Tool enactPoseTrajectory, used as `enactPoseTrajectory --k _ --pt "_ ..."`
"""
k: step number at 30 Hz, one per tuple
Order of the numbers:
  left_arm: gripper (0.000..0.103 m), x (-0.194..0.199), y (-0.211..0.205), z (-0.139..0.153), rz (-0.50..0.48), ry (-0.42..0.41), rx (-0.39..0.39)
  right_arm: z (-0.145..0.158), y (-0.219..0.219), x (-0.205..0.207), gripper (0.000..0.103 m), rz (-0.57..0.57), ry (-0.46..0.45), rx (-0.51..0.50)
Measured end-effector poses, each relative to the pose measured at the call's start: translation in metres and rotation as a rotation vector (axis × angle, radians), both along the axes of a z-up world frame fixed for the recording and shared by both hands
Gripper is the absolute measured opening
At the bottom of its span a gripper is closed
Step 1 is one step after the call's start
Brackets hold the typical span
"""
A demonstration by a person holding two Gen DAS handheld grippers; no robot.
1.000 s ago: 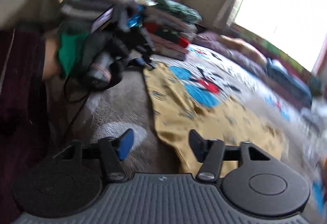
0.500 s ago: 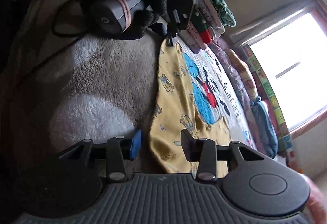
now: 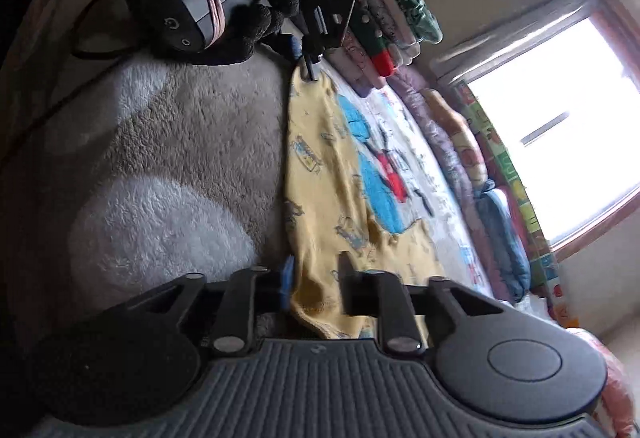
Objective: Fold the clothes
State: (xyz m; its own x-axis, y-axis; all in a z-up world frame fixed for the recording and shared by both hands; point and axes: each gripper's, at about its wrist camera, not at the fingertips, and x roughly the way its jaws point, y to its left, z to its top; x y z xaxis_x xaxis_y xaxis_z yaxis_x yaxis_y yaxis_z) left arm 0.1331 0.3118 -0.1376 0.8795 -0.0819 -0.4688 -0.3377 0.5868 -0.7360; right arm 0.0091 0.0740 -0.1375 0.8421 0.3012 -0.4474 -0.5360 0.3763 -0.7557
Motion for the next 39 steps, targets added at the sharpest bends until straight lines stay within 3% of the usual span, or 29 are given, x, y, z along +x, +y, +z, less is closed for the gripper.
enactPoseTrajectory --k 4,6,7,8,11,14,17,20,23,29,39 --pt "0.006 0.0 -0.001 0.001 0.011 0.001 0.009 0.001 -0.004 0.002 0.039 -0.034 0.026 0.028" --pt "0.005 -0.001 -0.003 0.004 0.022 -0.003 0.037 0.002 -0.005 0.006 0.023 -0.031 0.072 0.052" --pt "0.004 -0.003 -0.004 0.007 0.033 -0.007 0.06 0.002 -0.004 0.007 0.019 -0.027 0.091 0.059" --pt "0.004 -0.004 -0.004 0.009 0.04 -0.008 0.074 0.004 -0.004 0.009 0.008 -0.025 0.117 0.082" --pt "0.004 -0.006 -0.003 0.013 0.059 -0.007 0.107 0.018 -0.008 0.01 0.006 -0.038 0.193 0.244" --pt "0.004 -0.007 -0.007 0.023 0.054 -0.019 0.155 0.028 -0.023 0.02 0.004 -0.102 0.341 0.446" --pt "0.008 -0.007 -0.014 0.036 0.034 -0.037 0.21 0.018 -0.021 0.016 0.004 -0.099 0.308 0.415" --pt "0.02 -0.008 -0.021 0.049 0.014 -0.056 0.266 0.013 -0.017 0.002 0.007 -0.08 0.192 0.37" --pt "0.02 -0.006 -0.03 0.056 -0.004 -0.075 0.29 0.003 -0.013 -0.006 0.034 -0.07 0.083 0.295" --pt "0.02 0.003 -0.04 0.057 -0.03 -0.081 0.287 -0.001 -0.011 -0.008 0.034 -0.057 0.058 0.152" --pt "0.02 0.016 -0.062 0.061 -0.103 -0.096 0.3 -0.01 -0.001 0.014 0.034 -0.055 0.038 0.126"
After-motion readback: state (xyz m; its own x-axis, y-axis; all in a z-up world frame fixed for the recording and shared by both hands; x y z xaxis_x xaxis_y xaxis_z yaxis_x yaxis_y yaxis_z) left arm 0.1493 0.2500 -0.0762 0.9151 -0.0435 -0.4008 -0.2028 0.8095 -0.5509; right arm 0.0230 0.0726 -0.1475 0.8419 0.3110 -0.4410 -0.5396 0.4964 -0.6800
